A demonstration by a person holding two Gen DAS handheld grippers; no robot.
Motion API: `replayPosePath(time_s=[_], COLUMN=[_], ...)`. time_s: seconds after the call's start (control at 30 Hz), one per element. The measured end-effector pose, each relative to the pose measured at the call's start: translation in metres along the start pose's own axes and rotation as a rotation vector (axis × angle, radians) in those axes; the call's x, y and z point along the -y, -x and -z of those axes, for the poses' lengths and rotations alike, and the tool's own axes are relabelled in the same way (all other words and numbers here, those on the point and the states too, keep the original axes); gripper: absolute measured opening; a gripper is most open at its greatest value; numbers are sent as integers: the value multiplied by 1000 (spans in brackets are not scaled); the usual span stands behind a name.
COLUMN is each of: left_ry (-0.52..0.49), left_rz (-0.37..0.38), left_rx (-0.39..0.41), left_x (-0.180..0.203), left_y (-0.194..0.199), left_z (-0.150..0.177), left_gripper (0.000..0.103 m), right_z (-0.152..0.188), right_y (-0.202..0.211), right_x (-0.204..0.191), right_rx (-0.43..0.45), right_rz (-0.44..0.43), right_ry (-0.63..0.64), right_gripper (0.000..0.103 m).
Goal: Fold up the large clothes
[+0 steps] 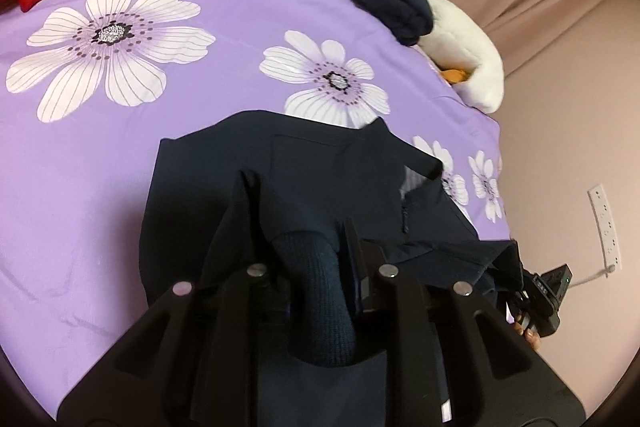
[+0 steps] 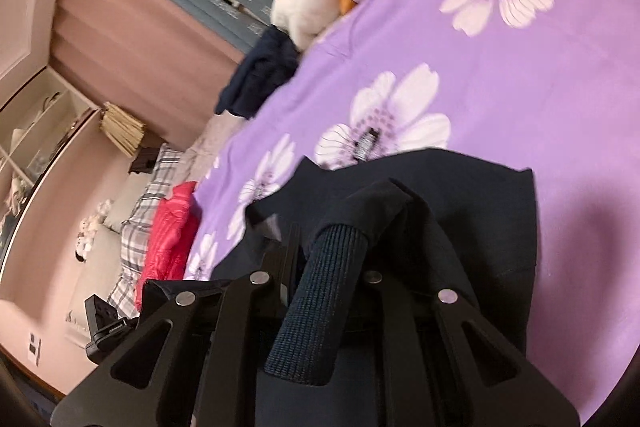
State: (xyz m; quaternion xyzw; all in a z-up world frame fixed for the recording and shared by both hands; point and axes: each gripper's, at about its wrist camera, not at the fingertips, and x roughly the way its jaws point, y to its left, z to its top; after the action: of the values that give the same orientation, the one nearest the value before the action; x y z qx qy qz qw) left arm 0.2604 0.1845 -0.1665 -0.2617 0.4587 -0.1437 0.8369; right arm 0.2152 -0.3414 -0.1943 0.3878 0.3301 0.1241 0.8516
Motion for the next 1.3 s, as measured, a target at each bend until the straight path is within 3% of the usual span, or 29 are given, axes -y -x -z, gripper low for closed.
replayPosePath(time_s=[0.5, 1.3], left_ry=[-38, -97], left_rz=[-127, -201], left_rx=[-1, -24], left_x=[11, 17], left_y=[-45, -73], left_z=[-38, -55], left_gripper=[21, 22], right_z=[-31, -42], right_y=[-37, -55], right_x=[-7, -3], right_rx=[-4, -7], right_rz=[42, 108], right_ry=[26, -4], right_gripper=[14, 14])
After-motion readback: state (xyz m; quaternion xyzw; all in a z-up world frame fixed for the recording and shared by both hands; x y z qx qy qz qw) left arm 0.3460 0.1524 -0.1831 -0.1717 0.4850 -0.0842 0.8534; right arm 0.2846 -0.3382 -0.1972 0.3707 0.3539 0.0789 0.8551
